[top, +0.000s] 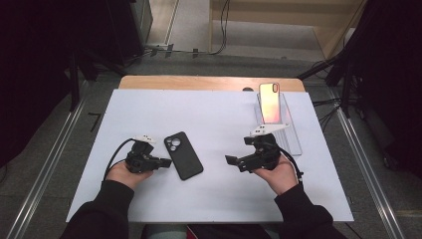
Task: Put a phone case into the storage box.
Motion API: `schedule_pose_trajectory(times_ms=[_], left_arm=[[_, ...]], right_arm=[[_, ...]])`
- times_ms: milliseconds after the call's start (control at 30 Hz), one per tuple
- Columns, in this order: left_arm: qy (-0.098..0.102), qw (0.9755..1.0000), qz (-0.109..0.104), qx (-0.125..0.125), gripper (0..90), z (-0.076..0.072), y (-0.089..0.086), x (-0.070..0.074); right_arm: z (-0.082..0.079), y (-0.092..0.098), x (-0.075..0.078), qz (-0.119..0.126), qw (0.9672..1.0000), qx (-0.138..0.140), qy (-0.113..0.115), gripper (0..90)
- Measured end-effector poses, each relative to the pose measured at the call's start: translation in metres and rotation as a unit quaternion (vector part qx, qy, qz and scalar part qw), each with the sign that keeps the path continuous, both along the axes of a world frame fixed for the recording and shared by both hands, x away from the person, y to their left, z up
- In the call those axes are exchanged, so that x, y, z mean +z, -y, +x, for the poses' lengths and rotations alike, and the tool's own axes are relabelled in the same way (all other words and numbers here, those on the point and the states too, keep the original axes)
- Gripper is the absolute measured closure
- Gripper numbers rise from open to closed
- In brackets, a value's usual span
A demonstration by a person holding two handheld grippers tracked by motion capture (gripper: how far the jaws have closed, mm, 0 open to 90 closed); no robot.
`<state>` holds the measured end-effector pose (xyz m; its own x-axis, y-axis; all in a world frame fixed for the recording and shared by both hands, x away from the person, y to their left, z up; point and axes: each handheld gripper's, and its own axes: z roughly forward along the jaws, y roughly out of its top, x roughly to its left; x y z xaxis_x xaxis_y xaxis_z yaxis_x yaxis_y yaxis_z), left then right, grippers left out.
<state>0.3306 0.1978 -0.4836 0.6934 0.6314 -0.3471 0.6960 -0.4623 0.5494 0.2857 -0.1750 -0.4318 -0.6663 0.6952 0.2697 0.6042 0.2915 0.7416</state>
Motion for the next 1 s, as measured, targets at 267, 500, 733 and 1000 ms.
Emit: schedule_pose_trajectory(times_ms=[267, 500, 733, 1000], left_arm=[[-0.005, 1.0, 0.005, 0.002, 90.0, 0.008, 0.007, -0.005], [-0.001, 1.0, -0.002, 0.002, 90.0, 0.011, 0.014, -0.005], [0.001, 1.0, -0.004, 0.004, 90.0, 0.014, 0.019, -0.005], [0.004, 1.0, -0.005, 0.003, 90.0, 0.019, 0.032, -0.006]], right_arm=[[-0.001, 0.001, -0.002, -0.002, 1.0, 0.001, -0.002, 0.0], [-0.002, 0.002, -0.003, -0.001, 1.0, 0.001, -0.003, 0.0], [-0.002, 0.003, -0.004, -0.004, 1.0, 0.001, -0.002, 0.0], [-0.002, 0.003, -0.005, -0.003, 1.0, 0.0, -0.004, 0.0]])
